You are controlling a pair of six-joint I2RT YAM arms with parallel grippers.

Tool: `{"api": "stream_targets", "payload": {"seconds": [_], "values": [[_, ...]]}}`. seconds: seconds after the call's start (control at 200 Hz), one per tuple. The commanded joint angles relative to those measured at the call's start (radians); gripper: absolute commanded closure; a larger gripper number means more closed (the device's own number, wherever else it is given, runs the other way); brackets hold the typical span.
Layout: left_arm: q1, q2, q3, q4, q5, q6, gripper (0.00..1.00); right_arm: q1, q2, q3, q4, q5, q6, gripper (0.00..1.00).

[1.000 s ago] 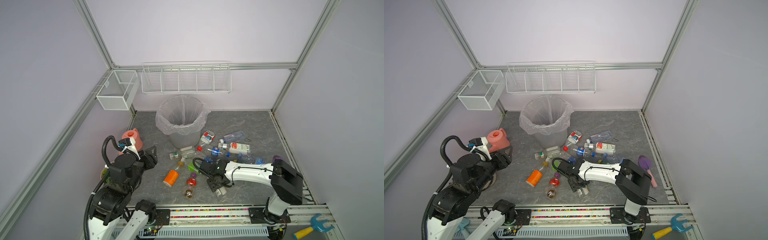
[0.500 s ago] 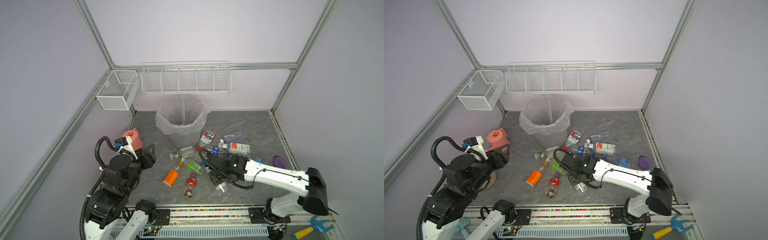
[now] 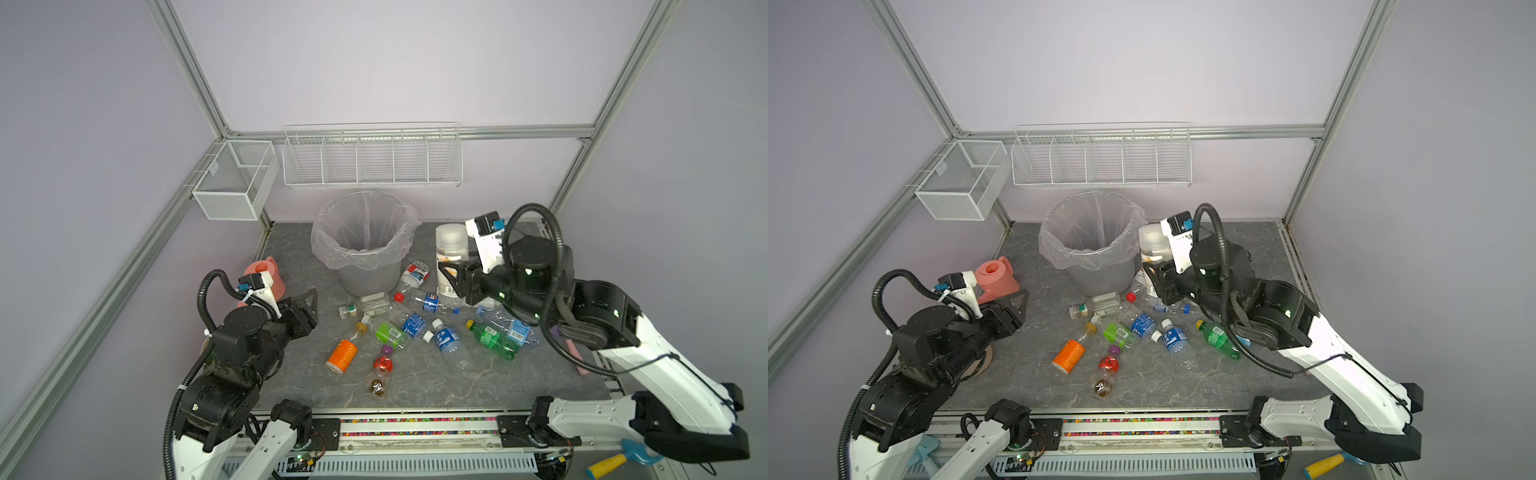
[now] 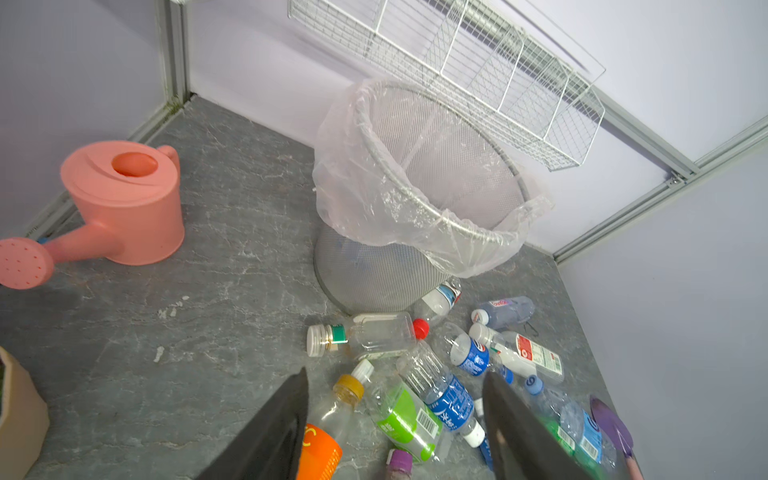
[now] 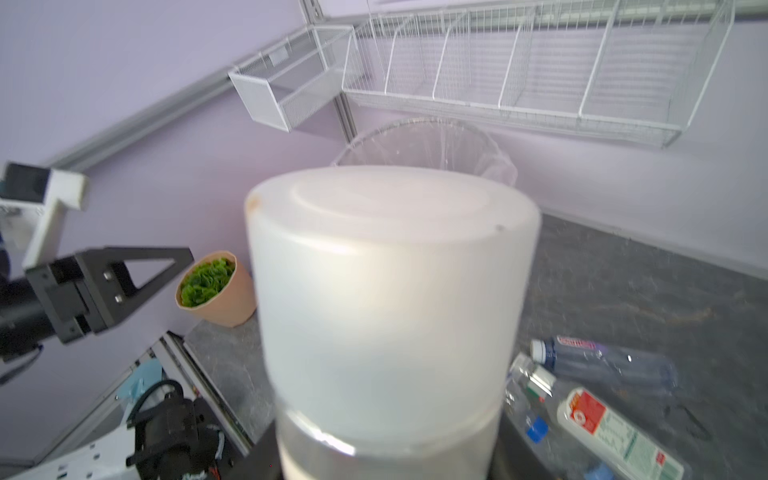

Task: Throw the plastic bottles in the bin
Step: 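Lift the frosted-cap bottle with the right gripper toward the bin, then release the frosted-cap bottle into the bin and draw the right gripper back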

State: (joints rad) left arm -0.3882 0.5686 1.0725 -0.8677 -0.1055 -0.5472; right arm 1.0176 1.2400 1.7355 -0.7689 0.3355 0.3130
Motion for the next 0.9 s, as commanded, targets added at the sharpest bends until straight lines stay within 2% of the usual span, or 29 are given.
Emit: {"api": "stream_targets", "payload": {"seconds": [0.0, 0.215, 0.395, 0.475, 0.645, 0.715, 0.755, 0.825, 0.895], "values": [[-0.003, 0.011, -0.029, -0.028, 0.059, -0.031, 0.32, -0.056, 0.154, 0.144, 0.049, -0.102, -0.103, 0.66], [-0.003, 0.043, -0.076, -0.086, 0.12, -0.045, 0.28, -0.188, 0.54, 0.582, -0.016, -0.332, -0.085, 0.67], [-0.003, 0.068, -0.136, -0.13, 0.148, -0.072, 0.26, -0.267, 0.897, 0.935, -0.068, -0.449, -0.024, 0.68], [-0.003, 0.026, -0.165, -0.119, 0.145, -0.093, 0.26, -0.284, 0.965, 0.957, -0.018, -0.463, 0.003, 0.68], [-0.003, -0.013, -0.184, -0.134, 0.143, -0.101, 0.26, -0.3, 1.012, 0.921, 0.06, -0.495, 0.051, 0.67], [-0.002, -0.012, -0.18, -0.146, 0.138, -0.097, 0.26, -0.3, 1.023, 0.92, 0.07, -0.502, 0.055, 0.55], [-0.002, -0.014, -0.179, -0.148, 0.137, -0.096, 0.25, -0.299, 1.024, 0.92, 0.073, -0.497, 0.058, 0.38], [-0.003, -0.016, -0.176, -0.148, 0.132, -0.097, 0.25, -0.297, 1.015, 0.92, 0.081, -0.48, 0.055, 0.18], [-0.003, -0.016, -0.174, -0.145, 0.127, -0.099, 0.25, -0.297, 0.996, 0.921, 0.083, -0.456, 0.047, 0.1]]}}
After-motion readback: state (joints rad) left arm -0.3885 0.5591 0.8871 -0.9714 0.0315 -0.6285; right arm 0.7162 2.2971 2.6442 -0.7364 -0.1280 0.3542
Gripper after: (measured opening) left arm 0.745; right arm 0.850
